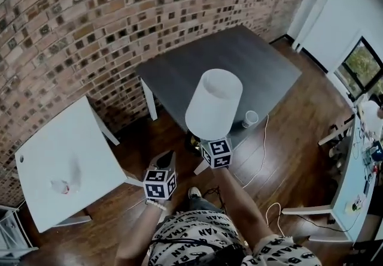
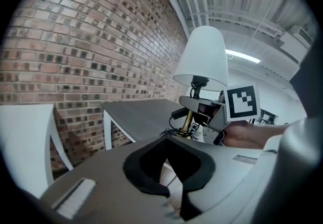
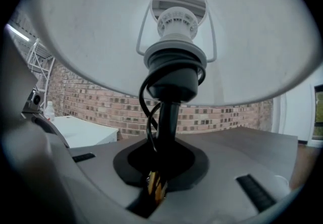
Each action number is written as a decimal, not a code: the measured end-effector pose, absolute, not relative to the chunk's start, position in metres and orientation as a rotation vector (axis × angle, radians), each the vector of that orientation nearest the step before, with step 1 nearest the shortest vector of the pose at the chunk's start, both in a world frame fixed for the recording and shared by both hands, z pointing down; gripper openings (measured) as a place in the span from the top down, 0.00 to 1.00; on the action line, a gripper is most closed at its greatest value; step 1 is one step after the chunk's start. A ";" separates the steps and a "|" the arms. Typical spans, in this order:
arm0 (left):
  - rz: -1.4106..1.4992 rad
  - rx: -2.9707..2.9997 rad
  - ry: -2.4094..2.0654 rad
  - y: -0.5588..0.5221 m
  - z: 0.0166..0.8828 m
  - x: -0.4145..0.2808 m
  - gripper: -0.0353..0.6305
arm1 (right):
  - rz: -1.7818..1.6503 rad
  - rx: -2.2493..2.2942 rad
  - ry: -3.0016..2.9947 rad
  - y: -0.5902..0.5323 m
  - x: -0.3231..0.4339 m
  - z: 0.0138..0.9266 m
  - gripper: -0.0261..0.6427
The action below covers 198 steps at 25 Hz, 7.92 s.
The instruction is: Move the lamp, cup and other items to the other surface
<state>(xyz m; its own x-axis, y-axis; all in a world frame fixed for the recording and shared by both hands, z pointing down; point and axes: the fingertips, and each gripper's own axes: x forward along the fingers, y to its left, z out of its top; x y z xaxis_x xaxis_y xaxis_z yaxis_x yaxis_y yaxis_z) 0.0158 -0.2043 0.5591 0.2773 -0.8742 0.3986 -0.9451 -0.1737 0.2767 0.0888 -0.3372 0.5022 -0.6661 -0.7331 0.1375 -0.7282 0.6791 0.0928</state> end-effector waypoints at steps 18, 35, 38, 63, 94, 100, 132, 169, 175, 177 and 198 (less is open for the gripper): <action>0.286 2.083 -1.577 -0.325 0.602 0.095 0.94 | -0.004 1.411 -2.604 -0.502 0.215 0.566 0.90; 0.318 2.004 -1.609 -0.343 0.627 0.079 0.94 | 0.001 1.441 -2.573 -0.549 0.221 0.596 0.90; 0.314 1.999 -1.609 -0.343 0.627 0.078 0.94 | -0.009 1.438 -2.576 -0.549 0.221 0.595 0.90; 0.321 2.032 -1.572 -0.333 0.624 0.087 0.94 | 0.151 1.539 -2.563 -0.515 0.235 0.606 0.52; 0.177 1.959 -1.706 -0.213 0.573 0.020 0.94 | 0.424 1.164 -2.428 -0.308 0.144 0.593 0.53; 0.135 1.879 -1.792 -0.159 0.566 -0.028 0.94 | 0.415 0.956 -2.514 -0.256 0.076 0.589 0.58; -0.187 1.127 -2.352 0.175 0.570 -0.290 0.94 | 0.266 -0.183 -2.796 0.039 -0.294 0.541 0.57; -0.219 0.937 -2.467 0.185 0.559 -0.397 0.94 | -0.107 -0.471 -2.722 0.092 -0.452 0.541 0.72; -0.189 1.042 -2.429 0.171 0.552 -0.379 0.94 | -0.089 -0.322 -2.770 0.067 -0.424 0.515 0.72; -0.181 1.083 -2.405 0.163 0.550 -0.368 0.94 | -0.082 -0.260 -2.772 0.054 -0.409 0.511 0.72; -0.001 1.720 -1.936 0.003 0.567 -0.167 0.94 | 0.075 0.632 -2.644 -0.136 -0.121 0.527 0.72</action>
